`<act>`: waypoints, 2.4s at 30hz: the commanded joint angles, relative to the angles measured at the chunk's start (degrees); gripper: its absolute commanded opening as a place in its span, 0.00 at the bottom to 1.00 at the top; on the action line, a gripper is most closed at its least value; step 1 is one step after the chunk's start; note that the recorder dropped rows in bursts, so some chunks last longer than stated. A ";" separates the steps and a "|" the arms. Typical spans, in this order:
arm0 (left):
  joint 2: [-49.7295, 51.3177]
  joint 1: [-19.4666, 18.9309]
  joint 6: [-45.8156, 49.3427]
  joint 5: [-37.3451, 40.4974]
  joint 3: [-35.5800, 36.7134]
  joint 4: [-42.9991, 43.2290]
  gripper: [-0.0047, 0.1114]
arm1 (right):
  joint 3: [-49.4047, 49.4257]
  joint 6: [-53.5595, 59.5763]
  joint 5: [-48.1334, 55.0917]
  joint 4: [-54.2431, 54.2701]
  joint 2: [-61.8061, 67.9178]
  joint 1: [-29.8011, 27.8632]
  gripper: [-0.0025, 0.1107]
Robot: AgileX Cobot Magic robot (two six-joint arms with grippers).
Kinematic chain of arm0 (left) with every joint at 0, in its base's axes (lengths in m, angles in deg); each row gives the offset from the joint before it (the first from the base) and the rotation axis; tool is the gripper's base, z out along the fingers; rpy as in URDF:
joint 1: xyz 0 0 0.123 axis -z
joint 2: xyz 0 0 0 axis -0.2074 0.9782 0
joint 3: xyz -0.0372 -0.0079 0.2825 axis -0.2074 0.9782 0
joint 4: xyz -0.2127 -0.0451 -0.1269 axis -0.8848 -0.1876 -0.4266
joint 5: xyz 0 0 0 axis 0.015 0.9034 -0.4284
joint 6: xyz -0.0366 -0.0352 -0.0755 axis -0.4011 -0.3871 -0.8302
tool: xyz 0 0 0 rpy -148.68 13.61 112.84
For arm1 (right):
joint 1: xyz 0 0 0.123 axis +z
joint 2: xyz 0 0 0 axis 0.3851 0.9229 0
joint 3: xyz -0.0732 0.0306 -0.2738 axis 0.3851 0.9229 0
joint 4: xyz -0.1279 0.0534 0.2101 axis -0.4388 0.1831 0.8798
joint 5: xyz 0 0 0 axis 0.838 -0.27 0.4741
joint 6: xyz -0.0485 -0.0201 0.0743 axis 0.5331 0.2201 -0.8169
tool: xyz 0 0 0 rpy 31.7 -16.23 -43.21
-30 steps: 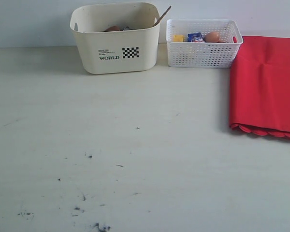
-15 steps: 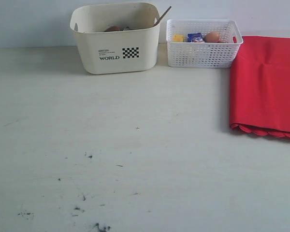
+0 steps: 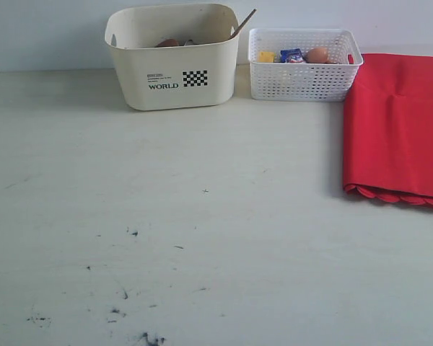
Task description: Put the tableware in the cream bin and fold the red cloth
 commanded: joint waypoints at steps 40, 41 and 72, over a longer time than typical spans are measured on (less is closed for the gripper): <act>-0.38 -0.06 0.00 -0.06 0.13 0.28 0.06 | 8.34 -12.04 26.76 -21.26 -11.89 26.68 0.02; -0.38 -0.06 0.00 -0.06 0.13 0.28 0.06 | 8.34 -12.04 27.88 -21.18 -11.89 26.68 0.02; -0.38 -0.06 0.00 -0.06 0.13 0.28 0.06 | 18.48 81.54 57.03 82.65 -24.62 18.83 0.02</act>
